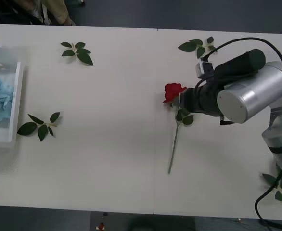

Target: Put the red flowers into the right box and the blue flowers into the left box

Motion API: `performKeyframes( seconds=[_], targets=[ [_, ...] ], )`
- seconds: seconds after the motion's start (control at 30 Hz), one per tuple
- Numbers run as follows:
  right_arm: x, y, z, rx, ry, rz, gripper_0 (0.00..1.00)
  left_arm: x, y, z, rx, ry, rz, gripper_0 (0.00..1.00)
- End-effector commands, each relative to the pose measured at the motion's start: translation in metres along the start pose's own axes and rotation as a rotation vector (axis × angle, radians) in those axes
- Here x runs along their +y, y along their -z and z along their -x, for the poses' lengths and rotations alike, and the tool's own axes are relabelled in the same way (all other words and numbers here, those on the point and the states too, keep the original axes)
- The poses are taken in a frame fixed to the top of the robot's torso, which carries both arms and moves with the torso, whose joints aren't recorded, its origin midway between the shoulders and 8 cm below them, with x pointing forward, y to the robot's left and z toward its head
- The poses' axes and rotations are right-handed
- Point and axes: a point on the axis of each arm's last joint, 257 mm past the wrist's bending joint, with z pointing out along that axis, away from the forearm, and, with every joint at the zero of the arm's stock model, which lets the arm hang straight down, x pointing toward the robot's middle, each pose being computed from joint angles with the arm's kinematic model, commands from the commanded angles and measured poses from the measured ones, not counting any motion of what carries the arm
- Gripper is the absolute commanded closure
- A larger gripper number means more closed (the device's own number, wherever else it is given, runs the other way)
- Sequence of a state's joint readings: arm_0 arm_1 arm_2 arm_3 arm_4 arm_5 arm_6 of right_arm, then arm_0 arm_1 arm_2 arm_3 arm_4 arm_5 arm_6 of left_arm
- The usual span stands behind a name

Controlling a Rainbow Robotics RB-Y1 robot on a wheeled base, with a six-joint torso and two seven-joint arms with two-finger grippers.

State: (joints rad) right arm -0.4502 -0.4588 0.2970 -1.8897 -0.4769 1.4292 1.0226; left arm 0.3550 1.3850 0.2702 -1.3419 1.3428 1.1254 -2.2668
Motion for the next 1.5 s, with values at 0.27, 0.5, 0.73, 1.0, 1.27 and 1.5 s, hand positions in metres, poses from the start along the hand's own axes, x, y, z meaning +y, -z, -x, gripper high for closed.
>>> performKeyframes(
  seconds=[0.27,0.5,0.73,1.0,1.27,1.5],
  targets=[
    [-0.003,-0.015,-0.001,0.006,-0.032,-0.039,0.0,0.012,-0.007,0.009,0.005,-0.088,0.071,0.99],
    [-0.012,-0.022,-0.014,0.023,-0.033,-0.064,0.0,0.016,-0.011,0.012,-0.007,-0.1,0.099,0.37],
    [-0.019,-0.035,-0.026,0.0,-0.031,-0.074,0.0,0.013,-0.01,0.02,-0.026,-0.103,0.093,0.18],
    [-0.022,-0.052,-0.03,-0.024,-0.006,-0.09,0.0,-0.001,0.007,0.069,-0.166,-0.052,0.027,0.13],
    [-0.018,-0.066,-0.032,-0.041,-0.013,-0.077,0.0,-0.013,0.06,0.14,-0.358,-0.088,0.0,0.12],
    [0.001,-0.069,-0.032,-0.049,-0.016,-0.047,0.0,-0.027,0.113,0.195,-0.514,-0.138,-0.024,0.0]
  ],
)
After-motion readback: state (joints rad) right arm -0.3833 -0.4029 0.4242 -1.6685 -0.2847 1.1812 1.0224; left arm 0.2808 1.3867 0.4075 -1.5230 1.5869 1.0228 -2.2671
